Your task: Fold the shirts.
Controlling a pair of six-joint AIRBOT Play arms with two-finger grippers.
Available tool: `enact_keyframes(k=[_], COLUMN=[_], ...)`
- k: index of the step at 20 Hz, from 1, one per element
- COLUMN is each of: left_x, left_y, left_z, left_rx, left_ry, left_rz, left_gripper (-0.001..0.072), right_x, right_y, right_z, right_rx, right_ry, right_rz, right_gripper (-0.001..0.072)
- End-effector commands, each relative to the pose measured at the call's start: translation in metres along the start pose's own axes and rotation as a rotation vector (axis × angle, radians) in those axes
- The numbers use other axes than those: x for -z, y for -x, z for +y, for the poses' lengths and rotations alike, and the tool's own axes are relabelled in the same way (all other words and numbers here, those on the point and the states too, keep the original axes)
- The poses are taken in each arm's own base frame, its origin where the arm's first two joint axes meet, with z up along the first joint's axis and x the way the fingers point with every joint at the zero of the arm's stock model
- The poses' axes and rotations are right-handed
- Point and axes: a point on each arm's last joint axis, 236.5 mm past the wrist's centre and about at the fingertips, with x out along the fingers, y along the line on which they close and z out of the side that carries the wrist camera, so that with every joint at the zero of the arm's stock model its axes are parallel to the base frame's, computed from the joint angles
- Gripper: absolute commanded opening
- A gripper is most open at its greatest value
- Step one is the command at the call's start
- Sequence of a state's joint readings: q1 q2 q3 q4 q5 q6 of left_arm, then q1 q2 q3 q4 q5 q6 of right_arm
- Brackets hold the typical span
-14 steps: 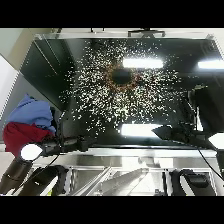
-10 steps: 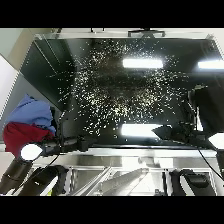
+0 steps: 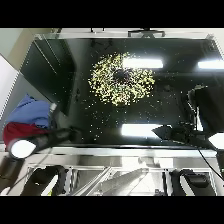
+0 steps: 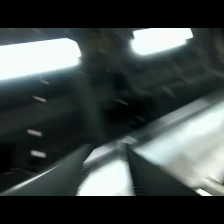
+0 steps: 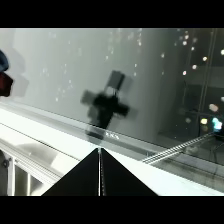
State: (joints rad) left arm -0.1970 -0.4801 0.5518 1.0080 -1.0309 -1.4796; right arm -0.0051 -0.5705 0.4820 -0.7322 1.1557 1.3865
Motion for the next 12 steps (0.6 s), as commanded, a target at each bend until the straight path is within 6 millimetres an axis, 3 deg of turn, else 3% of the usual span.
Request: enact_keyframes(k=[1,3,5,6,8,12], left_x=[-0.069,-0.093,-0.086,-0.076,-0.059,-0.039], left_y=[0.084,0.147,0.186,0.196,0.193,0.149], left_z=[0.123,0.196,0.258,0.285,0.335,0.415], left_rx=[-0.527,-0.767,-0.872,-0.905,-0.930,-0.920], left_ry=[0.023,0.166,0.362,0.409,0.446,0.501], left_rz=[-0.103,-0.159,-0.171,-0.141,-0.075,-0.016], left_gripper=[0.0720,0.0720,0.0720,0.0720,0.0720,0.0720], right_x=[0.000,0.000,0.000,0.000,0.000,-0.002], right_y=[0.000,0.000,0.000,0.000,0.000,0.000], right_z=[0.000,0.000,0.000,0.000,0.000,0.003], right_rx=[0.000,0.000,0.000,0.000,0.000,-0.011], right_ry=[0.001,0.001,0.001,0.001,0.001,-0.005], right_rz=[0.001,0.001,0.000,0.000,0.001,-0.009], right_gripper=[0.0014,0.0013,0.0013,0.0014,0.0014,0.0014])
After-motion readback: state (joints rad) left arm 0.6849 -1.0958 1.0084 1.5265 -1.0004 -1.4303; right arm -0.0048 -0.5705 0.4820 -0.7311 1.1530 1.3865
